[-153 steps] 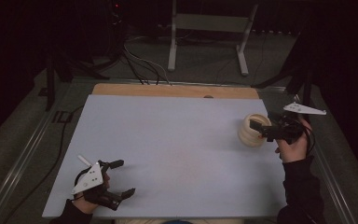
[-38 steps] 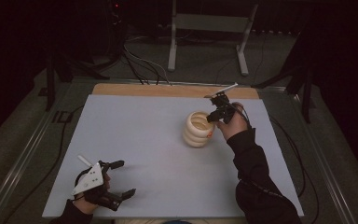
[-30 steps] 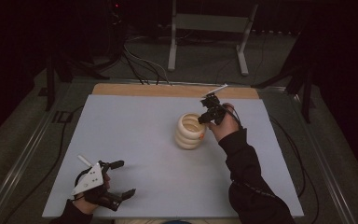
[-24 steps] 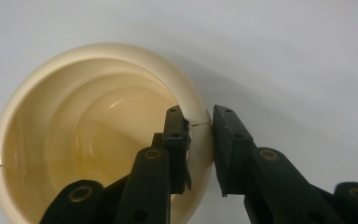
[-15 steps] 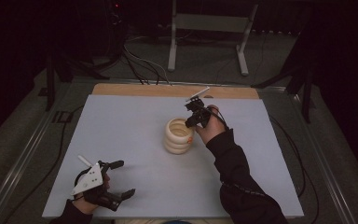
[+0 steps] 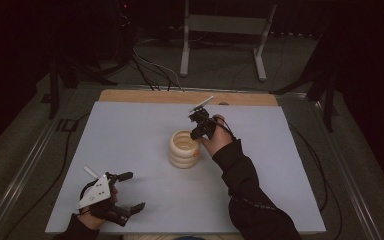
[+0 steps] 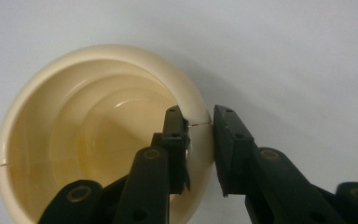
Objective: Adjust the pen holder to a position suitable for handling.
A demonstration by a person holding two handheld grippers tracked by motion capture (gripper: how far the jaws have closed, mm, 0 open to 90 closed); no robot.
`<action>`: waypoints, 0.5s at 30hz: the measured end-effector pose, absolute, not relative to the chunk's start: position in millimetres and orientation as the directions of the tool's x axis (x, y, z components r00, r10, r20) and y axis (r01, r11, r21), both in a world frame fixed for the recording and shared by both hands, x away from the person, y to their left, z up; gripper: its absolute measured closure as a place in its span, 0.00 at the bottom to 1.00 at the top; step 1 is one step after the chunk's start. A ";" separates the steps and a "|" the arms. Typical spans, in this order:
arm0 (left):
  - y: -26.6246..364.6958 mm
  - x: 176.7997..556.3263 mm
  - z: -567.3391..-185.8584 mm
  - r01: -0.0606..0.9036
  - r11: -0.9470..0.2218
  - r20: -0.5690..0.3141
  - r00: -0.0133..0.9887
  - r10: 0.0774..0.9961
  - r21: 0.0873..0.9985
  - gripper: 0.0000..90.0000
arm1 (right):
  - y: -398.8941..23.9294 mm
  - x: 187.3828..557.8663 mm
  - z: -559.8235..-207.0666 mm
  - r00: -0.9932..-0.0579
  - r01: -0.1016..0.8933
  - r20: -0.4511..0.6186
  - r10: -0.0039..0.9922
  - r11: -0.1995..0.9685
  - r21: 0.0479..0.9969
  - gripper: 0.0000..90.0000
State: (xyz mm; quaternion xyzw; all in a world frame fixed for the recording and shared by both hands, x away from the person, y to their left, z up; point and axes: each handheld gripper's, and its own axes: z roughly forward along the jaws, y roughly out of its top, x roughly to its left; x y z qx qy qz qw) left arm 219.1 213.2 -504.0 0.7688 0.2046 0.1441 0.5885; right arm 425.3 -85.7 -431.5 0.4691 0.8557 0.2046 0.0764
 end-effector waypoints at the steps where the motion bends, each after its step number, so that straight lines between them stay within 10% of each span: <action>1: 213.2 219.2 -503.8 0.143 -0.224 -0.017 0.875 0.484 0.964 0.00 | -83.5 424.5 -430.8 -0.557 0.768 0.061 0.828 0.485 0.418 0.82; 15: 212.8 218.8 -503.8 0.143 -0.226 -0.017 0.875 0.484 0.964 0.00 | -84.5 421.6 -420.0 -0.578 0.748 0.084 0.812 0.486 0.452 0.60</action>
